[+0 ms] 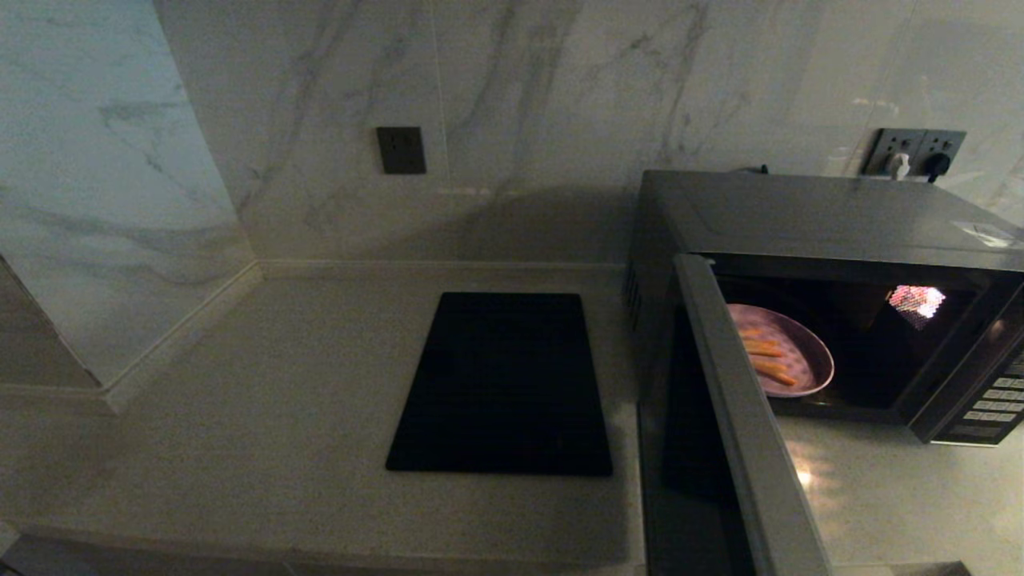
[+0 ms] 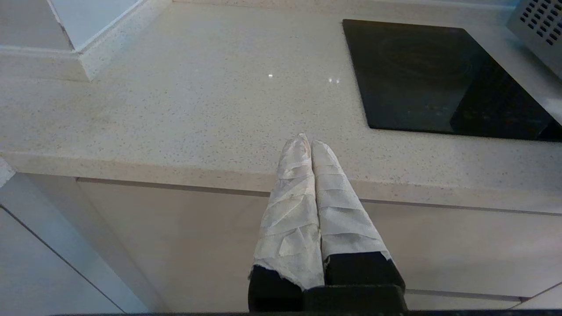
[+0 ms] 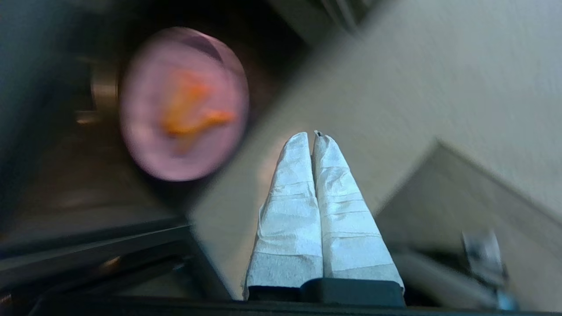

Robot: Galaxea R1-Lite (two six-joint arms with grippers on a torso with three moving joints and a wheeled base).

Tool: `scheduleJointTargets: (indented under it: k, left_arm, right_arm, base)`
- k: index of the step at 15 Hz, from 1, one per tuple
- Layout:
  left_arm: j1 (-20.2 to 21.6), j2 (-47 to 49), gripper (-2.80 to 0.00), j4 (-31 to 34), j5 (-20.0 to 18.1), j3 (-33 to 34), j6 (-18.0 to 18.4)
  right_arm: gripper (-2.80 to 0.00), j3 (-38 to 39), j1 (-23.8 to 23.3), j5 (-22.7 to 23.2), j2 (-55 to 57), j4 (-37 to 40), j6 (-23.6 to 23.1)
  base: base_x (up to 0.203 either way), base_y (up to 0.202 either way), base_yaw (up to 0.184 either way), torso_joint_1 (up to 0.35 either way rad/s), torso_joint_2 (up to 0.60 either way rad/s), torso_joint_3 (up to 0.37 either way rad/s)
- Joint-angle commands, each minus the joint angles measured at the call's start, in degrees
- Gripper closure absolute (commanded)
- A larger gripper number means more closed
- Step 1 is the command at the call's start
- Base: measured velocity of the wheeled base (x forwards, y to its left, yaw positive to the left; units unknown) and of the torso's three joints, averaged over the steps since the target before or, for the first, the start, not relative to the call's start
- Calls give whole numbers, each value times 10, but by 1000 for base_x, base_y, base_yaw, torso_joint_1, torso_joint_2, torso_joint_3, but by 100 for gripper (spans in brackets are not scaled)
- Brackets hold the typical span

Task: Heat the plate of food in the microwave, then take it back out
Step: Close the microwave oven

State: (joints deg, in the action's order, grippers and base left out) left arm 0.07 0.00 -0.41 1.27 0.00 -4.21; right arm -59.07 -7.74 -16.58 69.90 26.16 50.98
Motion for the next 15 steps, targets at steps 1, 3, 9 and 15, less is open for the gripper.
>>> scheduleJointTargets:
  k: [1,3,9,15]
  left_arm:
    - [0,1,0,0,1,0,0]
    - [0,1,0,0,1,0,0]
    - [0,1,0,0,1,0,0]
    - [0,0,0,0,1,0,0]
  right_arm:
    - [0,-58,54,-9,-44,24,-3]
    - [0,-124,120,-12,-57,76,-4]
    - [0,-306,270,42,-67,263,-3]
    - [0,-435,333,299,-21,406,-17]
  base:
    - [0,0,0,0,0,0]
    - [0,0,0,0,0,0]
    - [0,0,0,0,0,0]
    - [0,0,0,0,0,0]
